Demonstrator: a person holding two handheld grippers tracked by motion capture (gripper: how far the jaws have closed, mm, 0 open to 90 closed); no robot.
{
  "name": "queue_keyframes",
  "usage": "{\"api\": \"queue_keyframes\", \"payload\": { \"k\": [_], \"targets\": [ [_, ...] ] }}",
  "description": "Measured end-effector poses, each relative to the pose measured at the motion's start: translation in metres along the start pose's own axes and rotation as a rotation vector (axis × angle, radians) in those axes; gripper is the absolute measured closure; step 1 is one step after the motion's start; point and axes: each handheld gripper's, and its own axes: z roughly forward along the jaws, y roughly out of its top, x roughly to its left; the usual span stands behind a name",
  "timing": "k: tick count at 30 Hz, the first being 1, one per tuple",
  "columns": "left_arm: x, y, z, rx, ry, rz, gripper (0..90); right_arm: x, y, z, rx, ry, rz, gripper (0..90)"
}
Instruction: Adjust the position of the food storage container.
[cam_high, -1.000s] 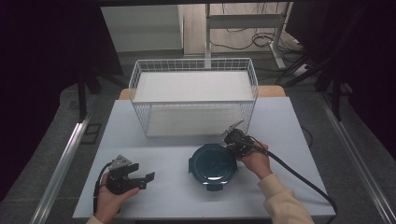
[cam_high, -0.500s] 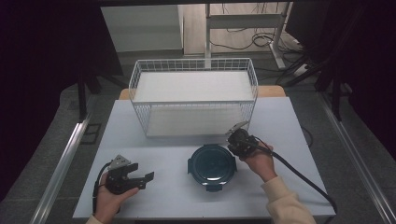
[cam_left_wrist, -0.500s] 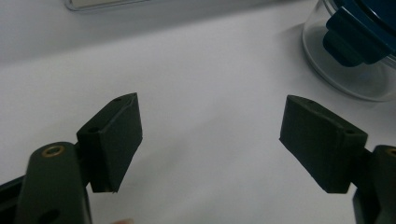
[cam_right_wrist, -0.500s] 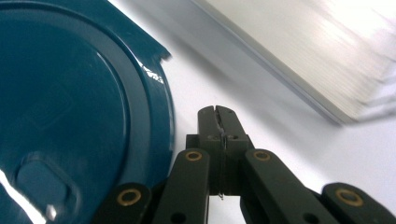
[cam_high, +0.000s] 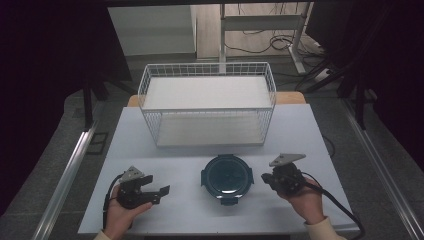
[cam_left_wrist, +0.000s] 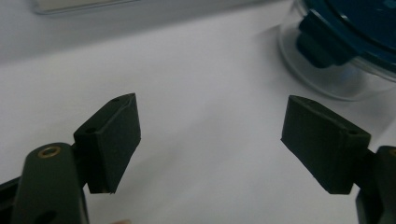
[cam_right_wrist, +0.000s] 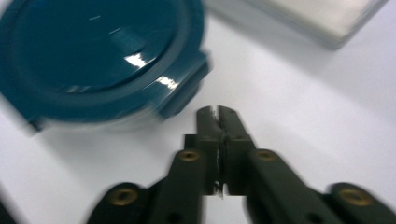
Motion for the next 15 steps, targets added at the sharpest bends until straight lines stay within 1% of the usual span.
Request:
{"api": "queue_keyframes", "payload": {
  "k": [1,2,3,4,5,6,7,8,9,11,13,15],
  "targets": [
    [0.000,0.000,0.000,0.000,0.000,0.000,19.4,0.001,-0.004,-0.001,-0.008,0.014,0.007,70.0],
    [-0.005,0.001,0.000,0.000,-0.020,0.014,19.5,0.001,-0.008,-0.002,-0.017,0.028,0.024,65.9],
    [-0.005,0.001,0.000,0.000,-0.020,0.014,19.5,0.001,-0.008,-0.002,-0.017,0.028,0.024,65.9],
    [-0.006,0.002,-0.001,0.003,-0.030,0.016,19.5,0.000,-0.012,-0.002,-0.026,0.052,0.049,61.5],
    [-0.006,0.002,-0.001,0.001,-0.036,0.012,19.5,-0.001,-0.015,-0.002,-0.029,0.072,0.073,54.9],
    [-0.006,0.003,-0.001,0.001,-0.039,-0.001,19.5,-0.002,-0.021,-0.002,-0.050,0.102,0.105,50.7],
    [-0.006,0.003,-0.001,0.001,-0.039,-0.001,19.5,-0.002,-0.021,-0.002,-0.050,0.102,0.105,50.7],
    [-0.006,0.004,-0.001,0.003,-0.039,-0.006,19.5,-0.003,-0.023,-0.003,-0.063,0.112,0.123,47.6],
    [-0.006,0.004,-0.001,0.007,-0.040,-0.016,19.5,-0.003,-0.026,-0.005,-0.094,0.120,0.149,38.3],
    [-0.006,0.004,0.000,0.010,-0.041,-0.020,19.5,-0.001,-0.030,-0.007,-0.136,0.116,0.152,31.4],
    [-0.005,0.005,-0.001,0.013,-0.041,-0.039,19.4,-0.001,-0.032,-0.006,-0.142,0.110,0.149,27.3],
    [-0.006,0.005,-0.001,0.011,-0.042,-0.044,18.8,-0.001,-0.033,-0.006,-0.149,0.112,0.149,26.2]
  ]
}}
